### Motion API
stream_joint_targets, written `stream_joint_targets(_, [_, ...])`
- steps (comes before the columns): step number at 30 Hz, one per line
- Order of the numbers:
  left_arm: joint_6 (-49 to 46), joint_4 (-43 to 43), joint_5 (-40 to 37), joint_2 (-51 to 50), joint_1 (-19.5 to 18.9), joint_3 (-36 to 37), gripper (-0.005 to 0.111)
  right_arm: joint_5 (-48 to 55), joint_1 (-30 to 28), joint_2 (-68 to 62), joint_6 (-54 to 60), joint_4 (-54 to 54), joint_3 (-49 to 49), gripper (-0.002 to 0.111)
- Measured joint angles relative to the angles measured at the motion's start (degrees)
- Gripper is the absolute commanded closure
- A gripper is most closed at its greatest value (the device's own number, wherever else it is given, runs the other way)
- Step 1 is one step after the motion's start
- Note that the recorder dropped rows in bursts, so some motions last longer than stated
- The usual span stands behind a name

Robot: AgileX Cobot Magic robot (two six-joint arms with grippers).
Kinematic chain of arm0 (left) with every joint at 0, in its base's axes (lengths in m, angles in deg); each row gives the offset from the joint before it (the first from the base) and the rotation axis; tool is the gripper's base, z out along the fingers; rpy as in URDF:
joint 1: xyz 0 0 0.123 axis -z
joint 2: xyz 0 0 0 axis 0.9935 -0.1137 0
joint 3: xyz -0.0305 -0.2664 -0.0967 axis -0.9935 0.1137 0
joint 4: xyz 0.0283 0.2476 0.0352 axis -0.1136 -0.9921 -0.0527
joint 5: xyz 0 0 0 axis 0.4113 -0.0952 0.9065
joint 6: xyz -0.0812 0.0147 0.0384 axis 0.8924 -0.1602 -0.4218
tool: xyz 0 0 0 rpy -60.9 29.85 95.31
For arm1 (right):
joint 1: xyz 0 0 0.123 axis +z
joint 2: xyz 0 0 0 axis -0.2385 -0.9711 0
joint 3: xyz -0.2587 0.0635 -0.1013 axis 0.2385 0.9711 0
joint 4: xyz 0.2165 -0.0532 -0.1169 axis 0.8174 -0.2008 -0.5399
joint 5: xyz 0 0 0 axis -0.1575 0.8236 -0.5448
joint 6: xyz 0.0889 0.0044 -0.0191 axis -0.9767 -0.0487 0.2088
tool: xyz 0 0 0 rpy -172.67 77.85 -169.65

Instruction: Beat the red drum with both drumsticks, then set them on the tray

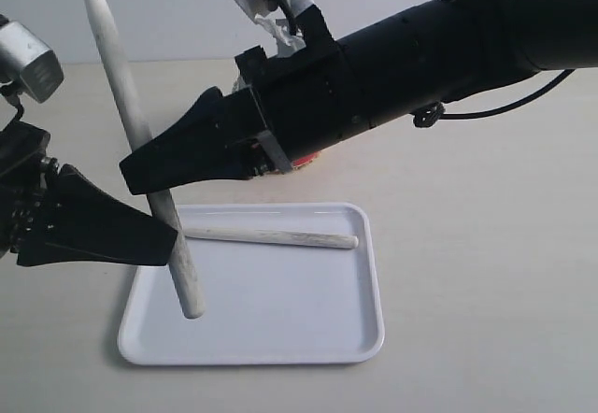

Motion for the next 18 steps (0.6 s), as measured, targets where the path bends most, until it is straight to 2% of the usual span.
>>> stream_joint_targets(3, [0.0, 0.0, 0.13, 0.0, 0.0, 0.0, 0.106, -0.44, 0.0, 0.0, 0.0, 0.0, 0.0, 0.108])
stream_joint_targets(6, [0.59, 0.0, 0.28, 0.0, 0.0, 0.0, 0.097, -0.57, 0.0, 0.0, -0.13, 0.0, 0.0, 0.108])
stream_joint_targets(9, [1.2, 0.0, 0.28, 0.0, 0.0, 0.0, 0.076, -0.57, 0.0, 0.0, -0.26, 0.0, 0.0, 0.108])
stream_joint_targets(11, [1.45, 0.08, 0.5, 0.0, 0.0, 0.0, 0.058, -0.61, 0.0, 0.0, -0.48, 0.0, 0.0, 0.108])
stream_joint_targets(12, [1.45, 0.12, 0.77, 0.0, 0.0, 0.0, 0.042, -0.61, 0.0, 0.0, -0.48, 0.0, 0.0, 0.108])
stream_joint_targets(13, [1.57, 0.23, 0.99, 0.0, 0.0, 0.0, 0.038, -0.61, 0.0, 0.0, -0.59, 0.0, 0.0, 0.108])
stream_joint_targets(15, [2.79, -0.65, 0.99, 0.0, 0.0, 0.0, 0.039, -1.41, 0.0, 0.0, -1.24, 0.0, 0.0, 0.108])
stream_joint_targets(17, [6.33, -3.36, 0.99, 0.0, 0.0, 0.0, 0.052, -4.3, 0.0, 0.0, -3.67, -1.69, 0.0, 0.108])
stream_joint_targets(18, [7.56, -4.8, 0.99, 0.0, 0.0, 0.0, 0.063, -5.82, 0.0, 0.0, -5.14, -3.26, 0.0, 0.108])
